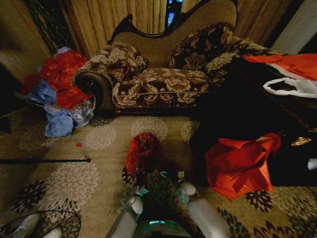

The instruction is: Place a garbage bag over the trash bin.

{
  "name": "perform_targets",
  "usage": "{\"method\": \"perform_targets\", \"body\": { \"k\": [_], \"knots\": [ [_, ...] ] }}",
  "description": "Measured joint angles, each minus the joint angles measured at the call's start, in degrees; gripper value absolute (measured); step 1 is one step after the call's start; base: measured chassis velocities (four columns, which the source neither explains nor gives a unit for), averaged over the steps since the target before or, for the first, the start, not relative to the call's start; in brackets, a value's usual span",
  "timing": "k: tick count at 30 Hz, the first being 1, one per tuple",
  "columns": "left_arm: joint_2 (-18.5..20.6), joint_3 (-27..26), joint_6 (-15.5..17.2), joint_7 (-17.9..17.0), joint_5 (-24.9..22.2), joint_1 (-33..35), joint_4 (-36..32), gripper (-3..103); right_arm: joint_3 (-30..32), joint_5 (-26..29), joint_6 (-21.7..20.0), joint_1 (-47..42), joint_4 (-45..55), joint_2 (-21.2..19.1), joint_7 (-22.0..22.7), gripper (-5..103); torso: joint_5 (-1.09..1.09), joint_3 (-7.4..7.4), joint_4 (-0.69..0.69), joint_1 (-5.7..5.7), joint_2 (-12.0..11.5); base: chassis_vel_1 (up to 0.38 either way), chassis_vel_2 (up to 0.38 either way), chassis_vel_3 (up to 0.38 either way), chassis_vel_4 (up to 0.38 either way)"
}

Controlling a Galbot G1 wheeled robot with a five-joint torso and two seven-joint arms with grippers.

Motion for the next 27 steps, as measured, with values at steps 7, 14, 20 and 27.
{"method": "perform_targets", "body": {
  "k": [7, 14, 20, 27],
  "knots": [
    [-0.1, -0.3, -0.6, 0.1, 0.1, 0.5, 0.0, 6, 0.0, -0.3, 0.2, 0.1, -0.1, 0.0, -0.1, 100, 0.0, 0.0, 0.0, 0.0, 0.0, 0.0, 0.0, 0.0, 0.0],
    [-0.6, -1.2, -1.1, 0.9, 1.6, -0.2, 1.1, 0, 0.2, -0.5, 0.2, -0.2, 0.0, -0.2, -0.1, 100, 0.0, 0.0, 0.0, 0.0, 0.0, 0.0, 0.0, 0.0, 0.0],
    [-0.5, -1.9, -0.9, 5.0, 3.1, -0.2, 1.6, 0, 0.3, -0.6, 0.2, -0.3, 0.3, -0.5, -0.1, 100, 0.0, 0.0, 0.0, 0.0, 0.0, 0.0, 0.0, 0.0, 0.0],
    [1.9, -1.3, 3.6, 16.4, 3.7, 0.5, 0.5, 0, 0.1, -0.6, 0.3, -0.2, 0.5, -0.5, -0.1, 100, 0.0, 0.0, 0.0, 0.0, 0.0, 0.0, 0.0, 0.0, 0.0]
  ]
}}
